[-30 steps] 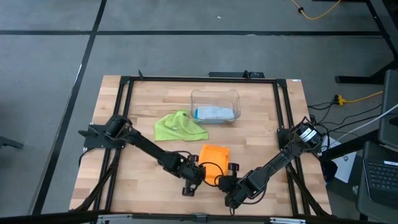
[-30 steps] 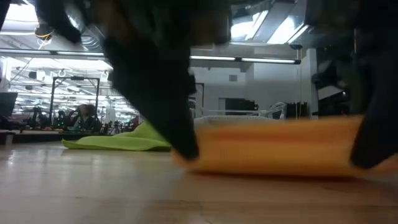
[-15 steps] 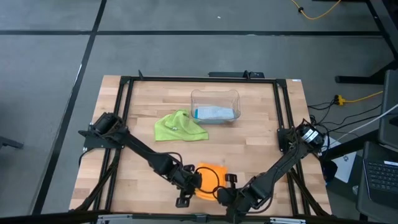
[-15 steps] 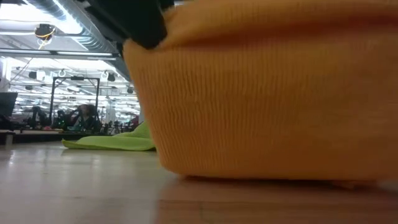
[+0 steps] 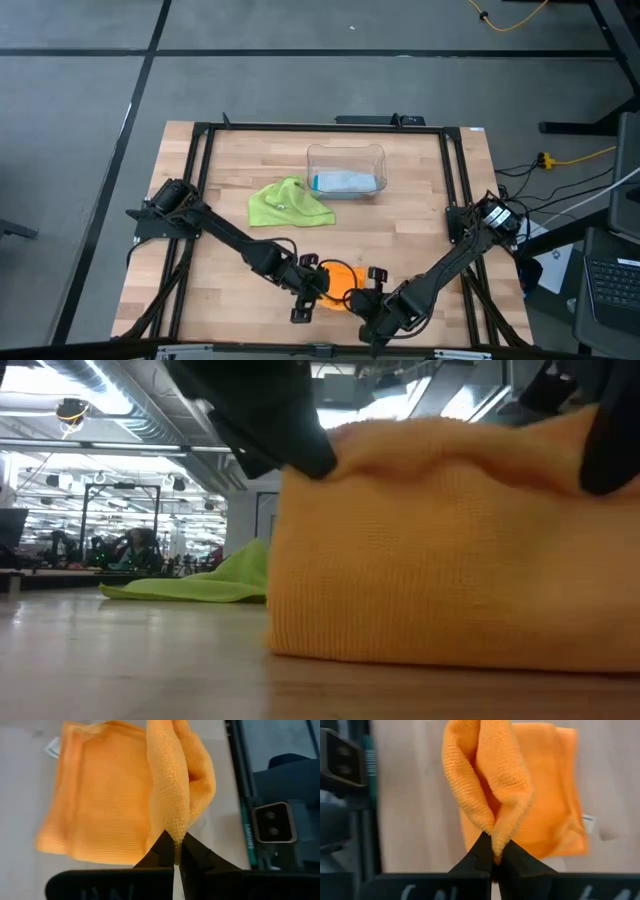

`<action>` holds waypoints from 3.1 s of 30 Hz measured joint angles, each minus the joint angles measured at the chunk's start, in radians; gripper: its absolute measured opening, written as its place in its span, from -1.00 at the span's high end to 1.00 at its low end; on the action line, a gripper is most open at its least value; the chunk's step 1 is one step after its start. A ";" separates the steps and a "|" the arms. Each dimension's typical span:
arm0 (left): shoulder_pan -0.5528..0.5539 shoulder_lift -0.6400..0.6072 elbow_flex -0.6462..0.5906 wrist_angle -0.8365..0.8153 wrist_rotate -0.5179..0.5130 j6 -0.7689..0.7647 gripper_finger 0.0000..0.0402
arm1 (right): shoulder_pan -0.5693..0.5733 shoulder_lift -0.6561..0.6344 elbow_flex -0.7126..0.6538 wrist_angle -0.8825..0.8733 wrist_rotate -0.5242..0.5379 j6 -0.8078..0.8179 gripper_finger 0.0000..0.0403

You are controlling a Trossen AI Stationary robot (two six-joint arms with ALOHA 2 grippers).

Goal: Fold microfiber towels
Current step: Fold the yellow towel

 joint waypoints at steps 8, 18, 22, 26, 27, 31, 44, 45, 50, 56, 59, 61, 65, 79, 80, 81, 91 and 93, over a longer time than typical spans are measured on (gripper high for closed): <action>0.040 0.000 0.001 -0.083 -0.063 -0.016 1.00 | -0.045 0.000 -0.070 -0.016 0.039 0.047 0.97; 0.079 0.061 0.003 -0.102 -0.093 -0.020 1.00 | -0.103 0.001 -0.147 0.030 0.042 0.053 0.96; 0.092 0.092 0.003 -0.118 -0.098 -0.021 0.96 | -0.110 0.002 -0.177 0.048 0.042 0.054 0.90; 0.094 0.095 0.003 -0.118 -0.103 -0.022 0.89 | -0.109 0.002 -0.192 0.049 0.045 0.054 0.78; 0.094 0.095 0.003 -0.119 -0.107 -0.022 0.88 | -0.109 0.002 -0.193 0.048 0.045 0.055 0.75; 0.093 0.095 0.003 -0.127 -0.109 -0.023 0.84 | -0.109 0.002 -0.194 0.046 0.045 0.054 0.67; 0.092 0.089 0.003 -0.211 -0.177 -0.073 0.73 | -0.109 0.002 -0.194 0.033 0.042 0.054 0.65; 0.092 0.089 0.003 -0.211 -0.179 -0.073 0.73 | -0.108 0.002 -0.190 0.010 0.042 0.061 0.66; 0.092 0.089 0.002 -0.210 -0.180 -0.074 0.74 | -0.093 0.002 -0.162 -0.157 0.041 0.205 0.74; 0.092 0.089 0.002 -0.208 -0.180 -0.074 0.72 | -0.064 0.002 -0.137 -0.104 0.042 0.177 0.80; 0.092 0.089 0.002 -0.207 -0.180 -0.075 0.73 | -0.055 0.002 -0.080 -0.139 0.109 0.153 0.82; 0.092 0.089 0.002 -0.207 -0.180 -0.076 0.74 | -0.046 0.002 -0.032 -0.176 0.186 0.134 0.85; 0.092 0.089 0.002 -0.207 -0.180 -0.076 0.74 | -0.035 0.002 -0.008 -0.078 0.230 -0.019 0.91; 0.093 0.089 0.001 -0.207 -0.183 -0.073 0.74 | -0.135 0.002 -0.240 0.447 0.100 -0.165 0.94; 0.093 0.089 0.001 -0.207 -0.183 -0.073 0.74 | -0.140 0.002 -0.264 0.487 0.094 -0.163 0.95; 0.093 0.089 0.001 -0.207 -0.183 -0.073 0.74 | -0.145 0.002 -0.291 0.517 0.087 -0.161 0.95; 0.100 0.089 0.001 -0.211 -0.202 -0.072 0.61 | -0.171 -0.008 -0.475 0.699 0.002 0.005 0.94; 0.106 0.089 0.001 -0.217 -0.204 -0.072 0.52 | -0.171 -0.008 -0.486 0.723 0.000 -0.001 0.94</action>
